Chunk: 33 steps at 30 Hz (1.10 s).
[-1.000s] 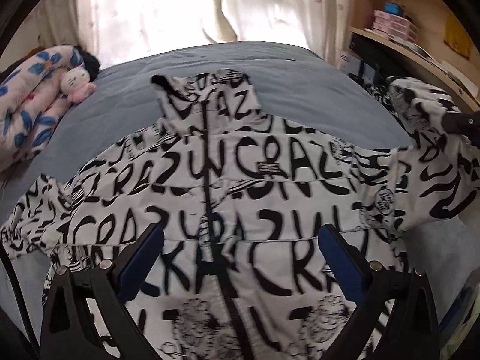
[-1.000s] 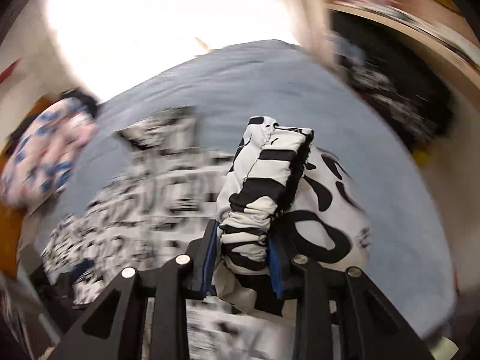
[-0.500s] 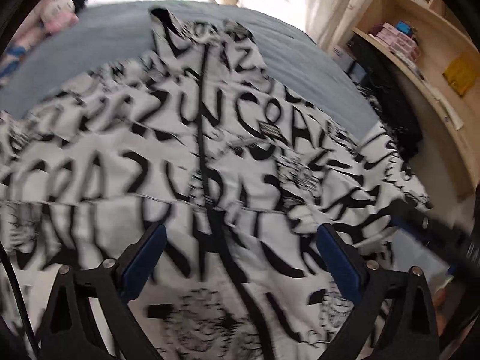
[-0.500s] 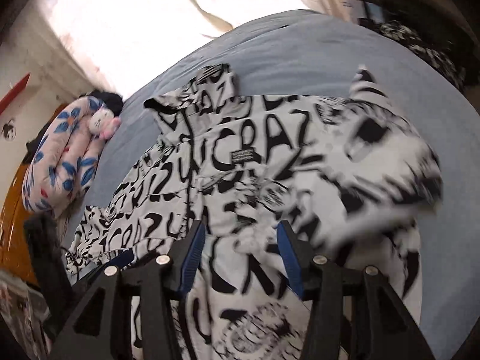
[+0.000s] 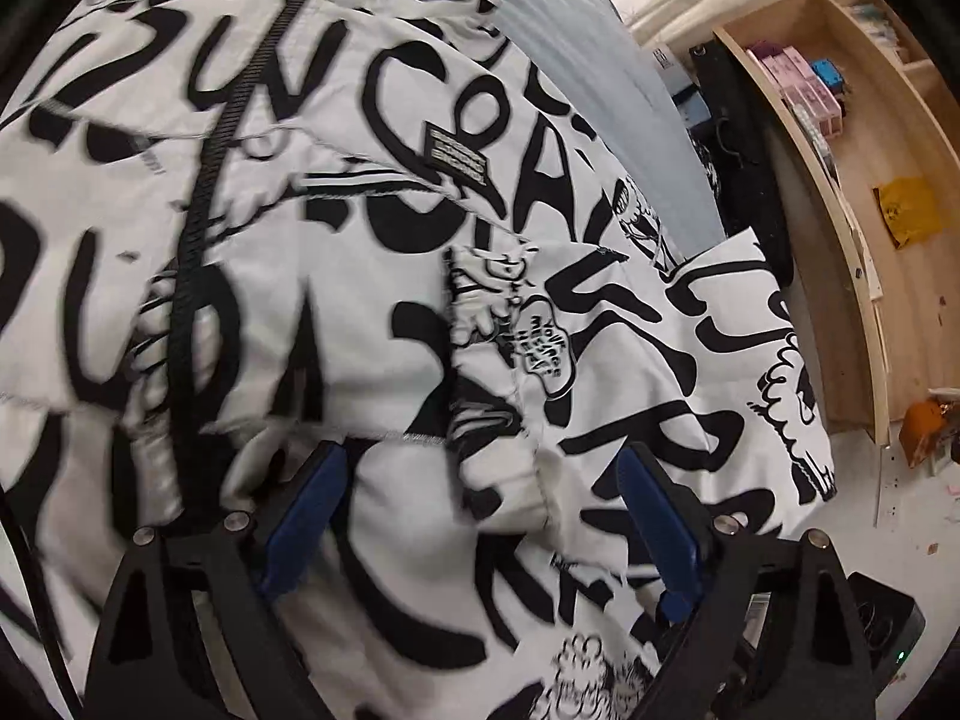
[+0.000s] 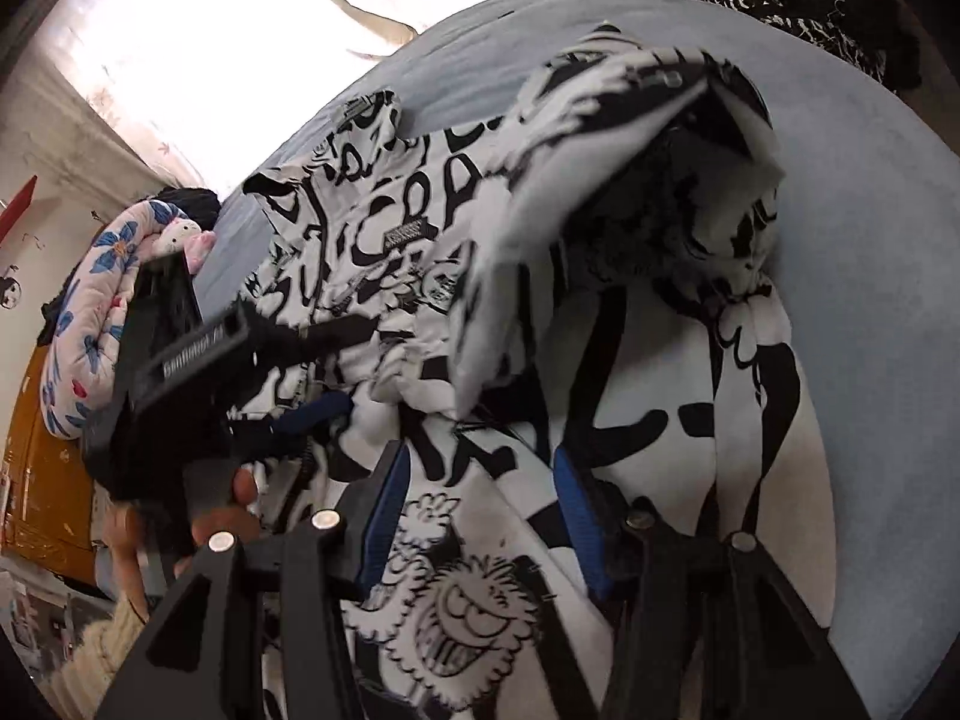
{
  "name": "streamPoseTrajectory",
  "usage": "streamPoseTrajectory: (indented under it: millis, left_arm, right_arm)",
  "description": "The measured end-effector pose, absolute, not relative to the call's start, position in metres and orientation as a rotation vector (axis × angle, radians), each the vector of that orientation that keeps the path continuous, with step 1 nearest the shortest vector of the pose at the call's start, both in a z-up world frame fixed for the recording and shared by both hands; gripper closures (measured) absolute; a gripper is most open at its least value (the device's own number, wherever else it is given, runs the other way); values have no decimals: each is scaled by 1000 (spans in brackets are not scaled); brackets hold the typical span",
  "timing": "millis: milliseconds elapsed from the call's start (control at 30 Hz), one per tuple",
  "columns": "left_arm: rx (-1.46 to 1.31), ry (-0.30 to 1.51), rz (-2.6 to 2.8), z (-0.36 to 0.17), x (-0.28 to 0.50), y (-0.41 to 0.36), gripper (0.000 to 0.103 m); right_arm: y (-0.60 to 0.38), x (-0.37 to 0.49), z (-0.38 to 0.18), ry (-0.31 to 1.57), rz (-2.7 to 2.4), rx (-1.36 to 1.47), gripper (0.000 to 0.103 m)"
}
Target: Fold large clothes
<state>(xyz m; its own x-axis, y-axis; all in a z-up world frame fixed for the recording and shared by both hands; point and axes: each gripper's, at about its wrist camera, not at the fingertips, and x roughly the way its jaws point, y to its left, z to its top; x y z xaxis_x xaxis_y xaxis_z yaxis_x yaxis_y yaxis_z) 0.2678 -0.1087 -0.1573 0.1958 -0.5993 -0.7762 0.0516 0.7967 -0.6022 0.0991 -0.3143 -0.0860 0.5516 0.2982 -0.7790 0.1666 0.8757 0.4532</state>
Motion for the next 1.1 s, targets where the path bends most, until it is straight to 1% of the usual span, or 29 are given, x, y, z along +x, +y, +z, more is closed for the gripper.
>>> streamPoseTrajectory:
  millis: [233, 267, 300, 333, 367, 400, 433, 500, 600, 767, 900, 1000, 1100]
  left_arm:
    - [-370, 1296, -464, -159, 278, -147, 13]
    - [-350, 1284, -477, -157, 279, -155, 17]
    - [-331, 1284, -472, -156, 281, -162, 31]
    - [-306, 1288, -457, -156, 283, -168, 39]
    - [-264, 1294, -431, -155, 286, -176, 52]
    - [-238, 1293, -414, -155, 289, -183, 69]
    - [-229, 1292, -410, -155, 291, -187, 72]
    - [-256, 1290, -413, -152, 296, -194, 88]
    - [-215, 1231, -376, -131, 301, -197, 90]
    - [-136, 978, -324, -55, 308, -195, 91]
    - [-134, 818, -244, -2, 320, -161, 91]
    - [-107, 759, -182, 9, 320, -132, 91]
    - [-95, 766, -120, -3, 312, -90, 91]
  right_arm:
    - [-316, 101, -108, 1024, 67, 521, 53]
    - [-315, 101, -108, 1023, 68, 512, 53]
    - [-315, 101, -109, 1022, 68, 505, 53]
    - [-314, 101, -109, 1020, 68, 497, 53]
    - [-313, 101, -110, 1019, 67, 490, 53]
    - [-311, 102, -111, 1017, 64, 481, 53]
    - [-309, 103, -111, 1015, 60, 468, 53]
    - [-304, 103, -112, 1010, 54, 441, 53]
    - [-299, 104, -112, 1003, 45, 402, 52]
    - [-297, 101, -114, 993, 42, 394, 52]
    - [-297, 97, -116, 989, 37, 386, 52]
    - [-293, 96, -116, 991, 31, 367, 52]
    - [-287, 98, -117, 995, 26, 345, 51]
